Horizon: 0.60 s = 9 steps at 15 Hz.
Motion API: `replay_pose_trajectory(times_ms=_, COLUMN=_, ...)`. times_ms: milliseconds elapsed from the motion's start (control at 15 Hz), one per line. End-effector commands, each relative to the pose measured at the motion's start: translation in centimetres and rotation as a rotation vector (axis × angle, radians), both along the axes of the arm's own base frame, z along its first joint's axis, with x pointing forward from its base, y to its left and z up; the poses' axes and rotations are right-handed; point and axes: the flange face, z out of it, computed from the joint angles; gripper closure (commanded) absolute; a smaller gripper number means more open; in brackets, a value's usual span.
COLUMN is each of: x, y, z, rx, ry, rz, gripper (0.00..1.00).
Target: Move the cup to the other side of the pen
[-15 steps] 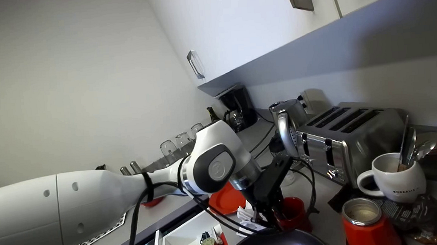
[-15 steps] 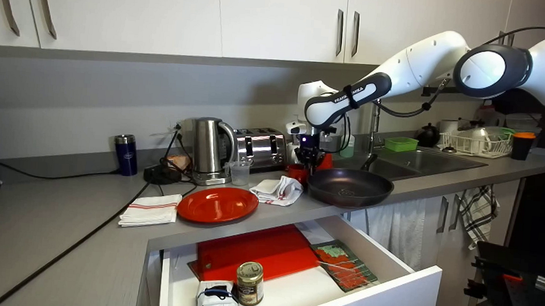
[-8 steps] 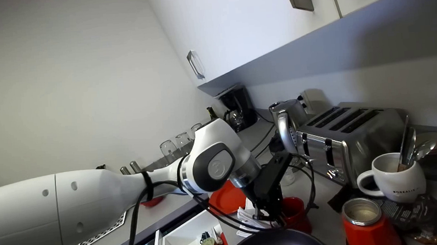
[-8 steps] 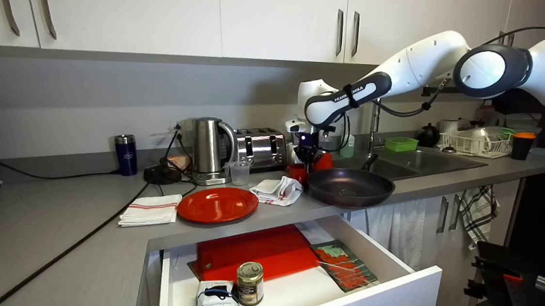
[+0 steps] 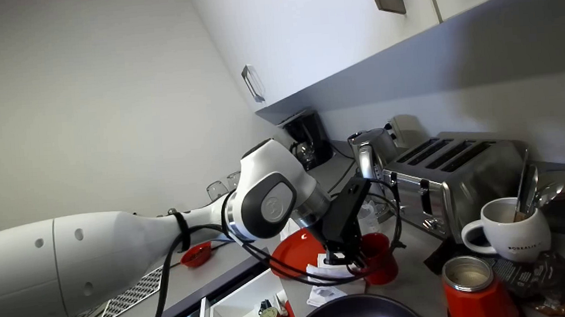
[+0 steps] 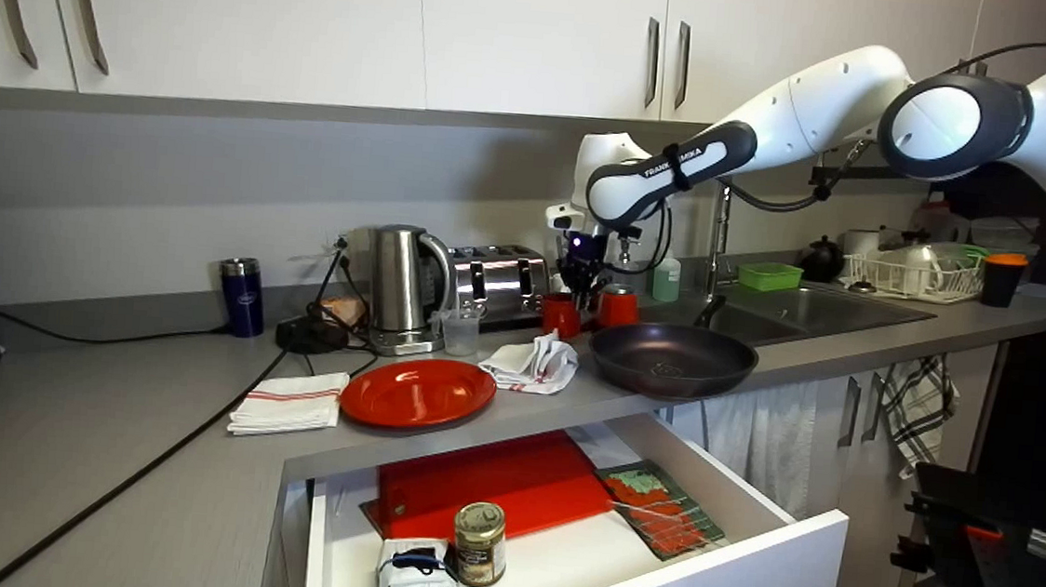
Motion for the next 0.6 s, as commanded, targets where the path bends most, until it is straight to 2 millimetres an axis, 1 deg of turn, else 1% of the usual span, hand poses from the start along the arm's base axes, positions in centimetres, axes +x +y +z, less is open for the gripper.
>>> replay_pose_trajectory(times_ms=0, x=-0.9, y=-0.3, z=3.8, rx=0.038, ry=-0.081, rz=-0.054, gripper=0.94)
replay_pose_trajectory(times_ms=200, x=-1.9, y=-0.4, z=6.0, rx=0.064, ry=-0.119, rz=-0.139, gripper=0.94)
replay_pose_trajectory(times_ms=333, x=-2.8, y=-0.6, z=7.3, rx=0.08, ry=-0.125, rz=-0.228, gripper=0.94)
replay_pose_trajectory(times_ms=533, x=-4.3, y=-0.8, z=8.3, rx=0.106, ry=-0.129, rz=-0.358, gripper=0.94)
